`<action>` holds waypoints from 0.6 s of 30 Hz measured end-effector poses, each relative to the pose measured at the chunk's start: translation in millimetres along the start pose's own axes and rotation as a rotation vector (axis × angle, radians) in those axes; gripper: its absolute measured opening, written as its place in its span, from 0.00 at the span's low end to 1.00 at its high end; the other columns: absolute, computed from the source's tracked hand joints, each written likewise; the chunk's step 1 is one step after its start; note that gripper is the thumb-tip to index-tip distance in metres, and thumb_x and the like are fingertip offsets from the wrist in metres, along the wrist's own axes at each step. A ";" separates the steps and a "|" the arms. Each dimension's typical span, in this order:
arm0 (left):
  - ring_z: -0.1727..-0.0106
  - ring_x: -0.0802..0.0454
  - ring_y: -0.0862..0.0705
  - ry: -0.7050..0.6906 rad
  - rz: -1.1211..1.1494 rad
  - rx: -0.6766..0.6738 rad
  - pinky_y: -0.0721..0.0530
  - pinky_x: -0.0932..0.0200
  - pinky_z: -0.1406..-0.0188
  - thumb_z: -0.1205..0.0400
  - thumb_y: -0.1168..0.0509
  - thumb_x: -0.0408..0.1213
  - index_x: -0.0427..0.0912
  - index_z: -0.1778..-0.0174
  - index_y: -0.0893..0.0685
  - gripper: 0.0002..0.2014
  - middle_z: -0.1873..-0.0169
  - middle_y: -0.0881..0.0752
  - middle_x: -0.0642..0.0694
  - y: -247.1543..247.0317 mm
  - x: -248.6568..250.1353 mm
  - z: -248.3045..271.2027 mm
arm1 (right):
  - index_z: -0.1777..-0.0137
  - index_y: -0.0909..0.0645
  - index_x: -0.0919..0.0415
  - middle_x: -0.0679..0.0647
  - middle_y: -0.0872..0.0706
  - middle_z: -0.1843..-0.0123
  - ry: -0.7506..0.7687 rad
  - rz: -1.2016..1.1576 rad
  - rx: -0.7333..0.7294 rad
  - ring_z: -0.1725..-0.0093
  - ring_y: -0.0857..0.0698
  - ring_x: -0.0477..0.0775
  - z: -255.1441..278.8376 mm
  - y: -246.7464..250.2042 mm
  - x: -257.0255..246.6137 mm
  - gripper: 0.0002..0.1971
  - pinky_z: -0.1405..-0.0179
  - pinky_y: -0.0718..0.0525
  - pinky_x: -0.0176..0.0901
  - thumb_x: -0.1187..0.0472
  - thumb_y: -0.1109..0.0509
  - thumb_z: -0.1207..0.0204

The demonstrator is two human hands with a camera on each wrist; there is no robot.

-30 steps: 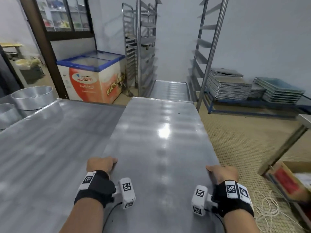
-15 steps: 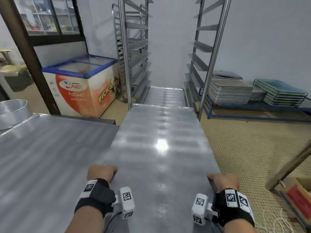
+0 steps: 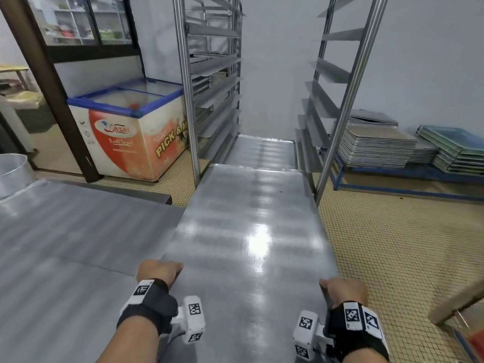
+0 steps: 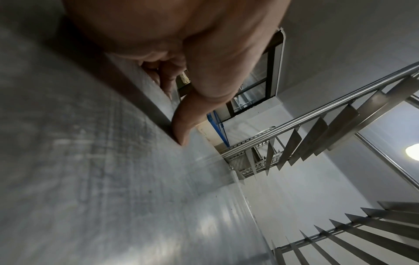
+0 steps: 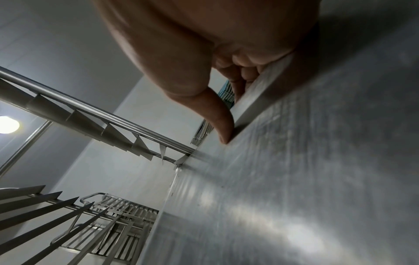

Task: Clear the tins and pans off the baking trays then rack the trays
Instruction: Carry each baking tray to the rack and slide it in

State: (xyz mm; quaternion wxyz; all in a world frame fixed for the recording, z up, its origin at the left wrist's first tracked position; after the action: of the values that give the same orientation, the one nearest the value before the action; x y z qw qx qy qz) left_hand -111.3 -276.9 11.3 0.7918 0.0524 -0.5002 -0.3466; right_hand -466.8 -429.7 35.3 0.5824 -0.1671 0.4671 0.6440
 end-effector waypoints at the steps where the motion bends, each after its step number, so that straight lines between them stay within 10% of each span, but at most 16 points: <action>1: 0.61 0.37 0.12 0.005 0.021 -0.005 0.14 0.47 0.57 0.31 0.20 0.30 0.29 0.71 0.17 0.12 0.65 0.11 0.34 -3.6 2.0 -4.0 | 0.71 0.30 0.69 0.61 0.23 0.69 -0.001 0.007 -0.003 0.71 0.25 0.60 -4.8 -3.4 -2.1 0.19 0.55 0.18 0.55 0.72 0.21 0.31; 14: 0.61 0.35 0.09 -0.027 0.026 -0.052 0.08 0.38 0.50 0.45 0.20 0.40 0.35 0.64 0.12 0.17 0.63 0.08 0.35 -60.0 41.1 -113.3 | 0.52 0.22 0.74 0.65 0.17 0.55 -0.010 0.067 -0.020 0.67 0.20 0.60 -61.9 -62.2 -48.2 0.13 0.67 0.25 0.43 0.68 0.22 0.28; 18: 0.52 0.33 0.10 -0.027 -0.046 -0.071 0.11 0.45 0.46 0.39 0.16 0.41 0.31 0.50 0.12 0.26 0.52 0.09 0.35 -69.6 68.3 -126.7 | 0.50 0.23 0.74 0.66 0.16 0.51 -0.043 0.054 -0.004 0.54 0.18 0.65 -77.2 -86.1 -64.3 0.16 0.50 0.20 0.49 0.68 0.20 0.29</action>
State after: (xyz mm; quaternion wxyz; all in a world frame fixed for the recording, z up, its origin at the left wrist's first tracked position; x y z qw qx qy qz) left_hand -23.1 -403.9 -29.6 0.7781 0.0311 -0.4969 -0.3829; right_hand -397.1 -539.2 9.8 0.5742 -0.1417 0.4575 0.6640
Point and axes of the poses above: each hand's wrist, its own z-axis away from the middle knuckle, its own y-axis out of the back of the hand, x = y × z, the point moved 2 cm from there along -z, towards the middle knuckle
